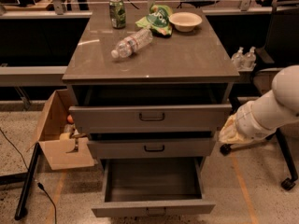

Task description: Close bottom drawer

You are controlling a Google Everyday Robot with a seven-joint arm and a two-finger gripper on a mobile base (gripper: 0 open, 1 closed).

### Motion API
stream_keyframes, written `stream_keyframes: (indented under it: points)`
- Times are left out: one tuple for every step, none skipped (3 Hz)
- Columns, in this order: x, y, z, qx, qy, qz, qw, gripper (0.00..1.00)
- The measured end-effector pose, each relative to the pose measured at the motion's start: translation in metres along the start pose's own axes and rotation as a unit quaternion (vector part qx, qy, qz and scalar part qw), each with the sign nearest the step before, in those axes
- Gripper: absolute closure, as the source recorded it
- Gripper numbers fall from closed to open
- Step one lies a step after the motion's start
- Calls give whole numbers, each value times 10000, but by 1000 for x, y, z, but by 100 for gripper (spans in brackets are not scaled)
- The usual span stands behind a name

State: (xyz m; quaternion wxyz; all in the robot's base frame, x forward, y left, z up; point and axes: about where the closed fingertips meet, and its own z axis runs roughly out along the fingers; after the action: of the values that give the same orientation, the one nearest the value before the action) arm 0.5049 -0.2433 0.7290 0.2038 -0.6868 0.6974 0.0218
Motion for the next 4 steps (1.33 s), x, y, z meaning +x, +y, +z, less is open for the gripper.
stream_keyframes:
  points:
    - [26, 7, 47, -33, 104, -22, 9999, 100]
    - [27, 6, 52, -5, 105, -23, 9999, 100]
    - [33, 14, 67, -73, 125, 164, 9998, 100]
    - [53, 49, 122, -187, -79, 234, 9995, 100]
